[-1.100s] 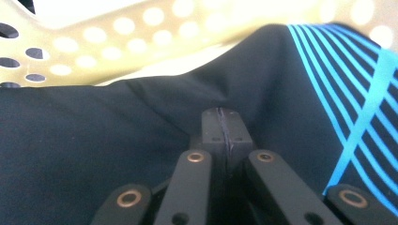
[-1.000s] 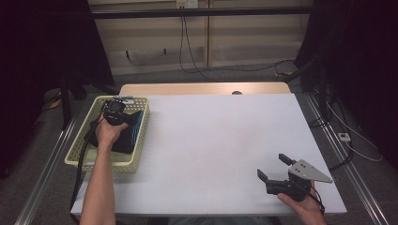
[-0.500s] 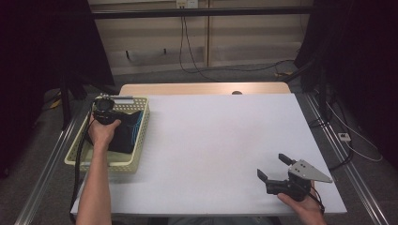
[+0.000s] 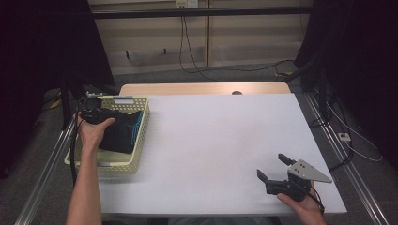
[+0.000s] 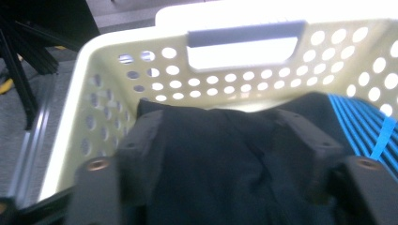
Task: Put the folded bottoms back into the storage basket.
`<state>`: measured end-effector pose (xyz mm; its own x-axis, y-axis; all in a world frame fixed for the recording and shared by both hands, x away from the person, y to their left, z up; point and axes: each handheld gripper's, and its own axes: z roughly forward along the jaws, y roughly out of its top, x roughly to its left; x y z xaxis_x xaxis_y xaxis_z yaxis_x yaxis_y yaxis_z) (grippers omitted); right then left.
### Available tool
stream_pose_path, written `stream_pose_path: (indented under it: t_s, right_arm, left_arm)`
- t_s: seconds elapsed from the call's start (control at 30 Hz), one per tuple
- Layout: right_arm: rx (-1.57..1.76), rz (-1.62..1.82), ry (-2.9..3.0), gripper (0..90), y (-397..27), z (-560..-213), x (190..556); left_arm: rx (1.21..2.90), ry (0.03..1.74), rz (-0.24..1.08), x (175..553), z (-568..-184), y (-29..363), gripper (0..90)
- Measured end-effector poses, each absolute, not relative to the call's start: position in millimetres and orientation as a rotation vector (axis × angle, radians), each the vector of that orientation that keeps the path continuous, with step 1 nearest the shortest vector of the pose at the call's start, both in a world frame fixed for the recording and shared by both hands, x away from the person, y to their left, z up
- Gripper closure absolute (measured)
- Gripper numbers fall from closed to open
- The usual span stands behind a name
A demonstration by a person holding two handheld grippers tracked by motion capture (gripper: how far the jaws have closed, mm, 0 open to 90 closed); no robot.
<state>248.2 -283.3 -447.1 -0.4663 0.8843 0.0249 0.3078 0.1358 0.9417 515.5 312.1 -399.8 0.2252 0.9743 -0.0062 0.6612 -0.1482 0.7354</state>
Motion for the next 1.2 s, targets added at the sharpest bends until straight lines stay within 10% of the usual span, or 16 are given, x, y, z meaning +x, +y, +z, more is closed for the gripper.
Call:
stream_pose_path:
  t_s: [0.37,1.2]
  right_arm:
    - [1.143,1.333,1.853,4.0,-285,-447,249]
    - [1.159,1.339,1.840,3.8,-289,-447,249]
  left_arm:
    - [1.932,1.370,0.643,501,-399,311,5.9]
    - [1.920,1.118,0.735,457,-372,287,4.9]
